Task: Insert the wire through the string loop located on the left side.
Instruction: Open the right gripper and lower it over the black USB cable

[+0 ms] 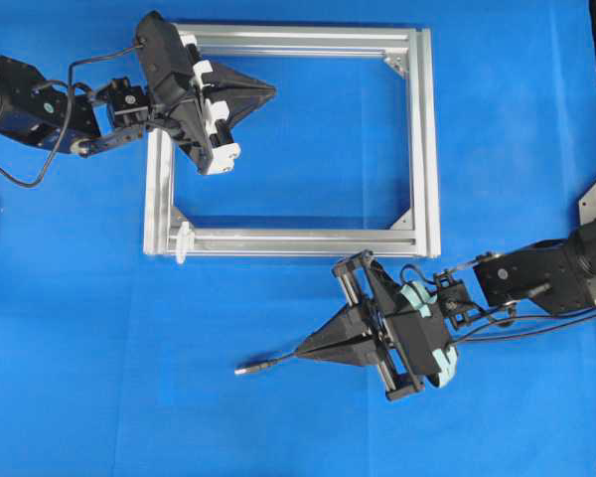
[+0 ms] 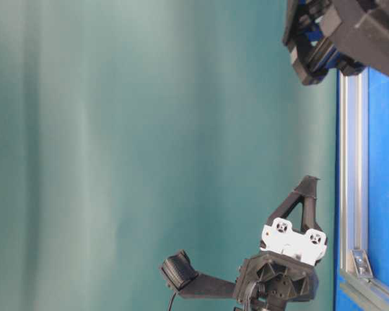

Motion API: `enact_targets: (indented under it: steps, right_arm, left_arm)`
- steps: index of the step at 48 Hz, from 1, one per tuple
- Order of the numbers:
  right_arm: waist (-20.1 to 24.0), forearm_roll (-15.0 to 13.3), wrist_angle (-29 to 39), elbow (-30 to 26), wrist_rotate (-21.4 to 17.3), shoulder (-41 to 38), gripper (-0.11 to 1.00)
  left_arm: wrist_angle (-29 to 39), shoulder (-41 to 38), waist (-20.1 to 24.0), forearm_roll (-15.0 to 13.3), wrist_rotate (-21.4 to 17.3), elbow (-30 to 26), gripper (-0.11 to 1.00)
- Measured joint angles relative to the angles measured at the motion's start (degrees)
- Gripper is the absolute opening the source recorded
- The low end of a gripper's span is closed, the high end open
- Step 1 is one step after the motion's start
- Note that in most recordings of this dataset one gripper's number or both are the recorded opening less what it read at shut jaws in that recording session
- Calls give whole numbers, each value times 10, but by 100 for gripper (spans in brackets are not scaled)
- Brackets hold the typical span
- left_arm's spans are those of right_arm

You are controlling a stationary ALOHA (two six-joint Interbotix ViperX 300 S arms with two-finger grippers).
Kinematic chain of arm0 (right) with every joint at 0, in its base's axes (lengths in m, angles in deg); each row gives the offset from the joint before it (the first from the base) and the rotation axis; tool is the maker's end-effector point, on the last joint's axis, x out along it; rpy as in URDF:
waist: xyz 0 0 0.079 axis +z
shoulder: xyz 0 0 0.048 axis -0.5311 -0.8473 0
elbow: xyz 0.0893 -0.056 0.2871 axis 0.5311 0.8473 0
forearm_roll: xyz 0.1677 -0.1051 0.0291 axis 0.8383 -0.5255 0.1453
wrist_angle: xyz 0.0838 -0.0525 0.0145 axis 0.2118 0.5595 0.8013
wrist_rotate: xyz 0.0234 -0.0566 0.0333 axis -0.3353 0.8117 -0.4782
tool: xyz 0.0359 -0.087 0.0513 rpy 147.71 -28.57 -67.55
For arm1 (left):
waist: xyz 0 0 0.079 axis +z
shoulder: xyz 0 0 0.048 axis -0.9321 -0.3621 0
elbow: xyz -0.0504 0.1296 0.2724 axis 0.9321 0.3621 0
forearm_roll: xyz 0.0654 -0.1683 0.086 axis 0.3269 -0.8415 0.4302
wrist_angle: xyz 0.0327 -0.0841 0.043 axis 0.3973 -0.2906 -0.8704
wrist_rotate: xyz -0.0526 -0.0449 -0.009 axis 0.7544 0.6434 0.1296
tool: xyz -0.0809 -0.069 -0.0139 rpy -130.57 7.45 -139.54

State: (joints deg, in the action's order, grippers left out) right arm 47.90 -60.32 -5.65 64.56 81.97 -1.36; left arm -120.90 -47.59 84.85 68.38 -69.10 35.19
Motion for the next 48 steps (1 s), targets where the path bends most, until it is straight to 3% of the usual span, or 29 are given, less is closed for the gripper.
enact_targets:
  steps: [23,28,39,48]
  right_arm:
    - [6,0,13,-2,-38,4,2]
    - [7,0,13,-2,-45,4,23]
    - [7,9,25,-3,-49,4,89]
    - [7,18,26,-11,-48,-4,88]
  left_arm:
    - [35,9,2,9,-3,-11,0]
    - [35,9,2,10,-3,-11,0]
    - [36,9,2,12,-3,-11,0]
    - [36,9,2,12,-4,-11,0]
